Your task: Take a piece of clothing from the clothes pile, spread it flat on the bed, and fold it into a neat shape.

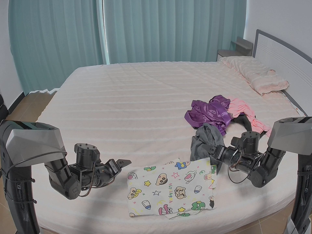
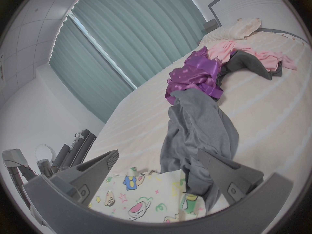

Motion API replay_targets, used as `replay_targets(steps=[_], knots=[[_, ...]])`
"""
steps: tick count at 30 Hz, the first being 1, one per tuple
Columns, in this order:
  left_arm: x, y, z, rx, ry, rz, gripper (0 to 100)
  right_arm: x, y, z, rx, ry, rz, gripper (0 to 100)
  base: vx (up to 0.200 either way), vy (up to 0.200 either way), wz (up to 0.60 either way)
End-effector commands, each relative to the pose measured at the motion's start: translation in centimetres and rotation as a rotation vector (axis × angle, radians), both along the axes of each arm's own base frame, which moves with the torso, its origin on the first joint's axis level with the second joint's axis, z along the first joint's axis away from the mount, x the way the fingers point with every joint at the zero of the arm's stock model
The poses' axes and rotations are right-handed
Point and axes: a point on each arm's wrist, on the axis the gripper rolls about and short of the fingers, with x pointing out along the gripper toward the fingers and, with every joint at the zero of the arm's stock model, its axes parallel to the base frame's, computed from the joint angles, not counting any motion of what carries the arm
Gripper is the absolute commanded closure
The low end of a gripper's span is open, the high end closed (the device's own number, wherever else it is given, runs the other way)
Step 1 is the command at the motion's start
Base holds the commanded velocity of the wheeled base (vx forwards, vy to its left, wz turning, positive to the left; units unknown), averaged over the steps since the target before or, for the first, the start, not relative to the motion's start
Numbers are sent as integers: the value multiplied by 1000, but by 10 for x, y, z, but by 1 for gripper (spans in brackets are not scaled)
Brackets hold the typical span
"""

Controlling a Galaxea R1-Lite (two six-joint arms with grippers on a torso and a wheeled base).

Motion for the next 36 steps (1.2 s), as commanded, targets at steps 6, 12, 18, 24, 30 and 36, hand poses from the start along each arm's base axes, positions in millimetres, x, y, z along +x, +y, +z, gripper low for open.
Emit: replay_targets(steps=[6,12,18,24,30,36], knots=[[7,13,5,-2,-26,46,0,-83,-25,62,69,-92,-16,0,0,0,0],[13,27,29,39,-236,155,0,-136,-41,83,92,-165,-24,0,0,0,0],[-9,41,94,249,-512,268,0,-161,-50,104,84,-257,-142,0,0,0,0],[-67,48,168,244,-730,317,0,-186,-60,127,60,-370,-189,0,0,0,0],[-117,68,184,453,-751,398,0,-223,-72,143,50,-455,-194,0,0,0,0],[-169,88,180,580,-732,461,0,-269,-85,139,-41,-475,-182,0,0,0,0]])
